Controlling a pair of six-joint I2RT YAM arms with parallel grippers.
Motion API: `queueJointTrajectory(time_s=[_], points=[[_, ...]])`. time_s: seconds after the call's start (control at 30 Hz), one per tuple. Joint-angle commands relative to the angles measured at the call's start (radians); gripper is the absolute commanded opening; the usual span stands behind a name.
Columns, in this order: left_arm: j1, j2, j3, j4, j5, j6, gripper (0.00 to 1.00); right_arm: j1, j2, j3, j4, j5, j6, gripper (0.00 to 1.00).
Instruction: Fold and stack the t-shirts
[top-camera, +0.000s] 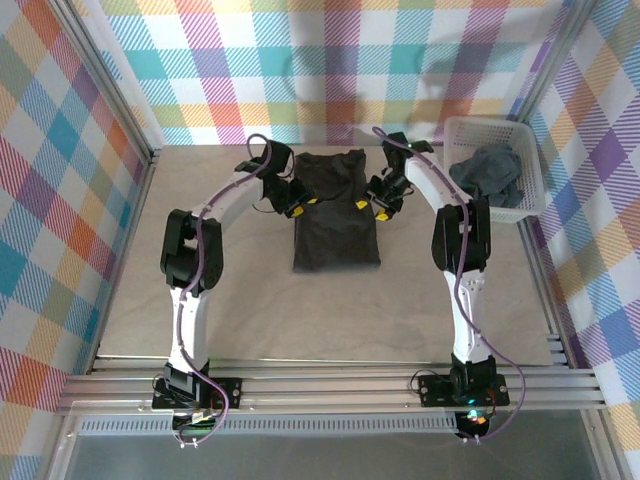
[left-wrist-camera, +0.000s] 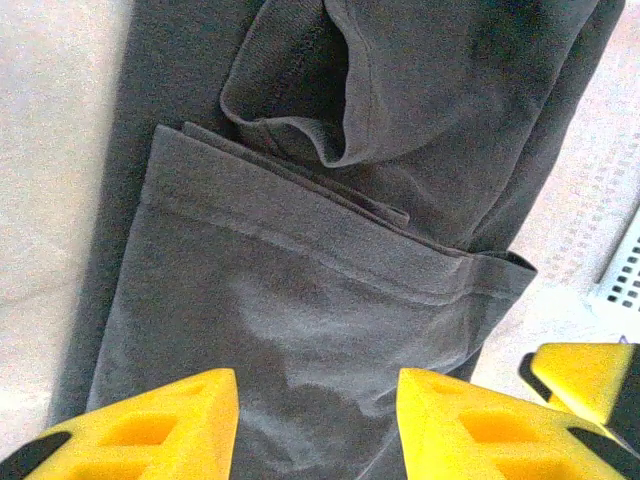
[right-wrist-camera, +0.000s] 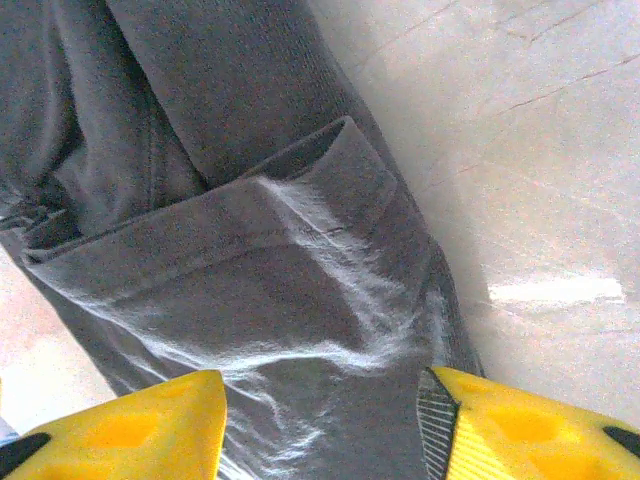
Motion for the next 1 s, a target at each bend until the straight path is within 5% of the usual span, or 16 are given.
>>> queueJointTrajectory(time_s=[0.0,0.2,0.37,0.7,0.97], points=[[-0.005,-0.242,-0.199,-0.020,-0.087,-0.038,0.46,-0.004,-0.171,-0.074,-0.010,0.055,-0.078,0.66],[-0.080,-0.531,-0.755,0.263,-0.067,-0.331,0.47,-0.002,-0.468,-0.622,0.195,-0.027,0.003,0.63],[-0.112,-0.509,-0.871,0.432,-0.037,-0.460,0.53,-0.007,-0.539,-0.909,0.395,-0.175,0.133,0.62],[-0.129,-0.370,-0.850,0.517,-0.047,-0.505,0.48,-0.007,-0.429,-0.934,0.498,-0.237,0.221,0.58],[-0.131,-0.302,-0.805,0.587,-0.056,-0.529,0.21,-0.006,-0.373,-0.920,0.543,-0.243,0.268,0.36]])
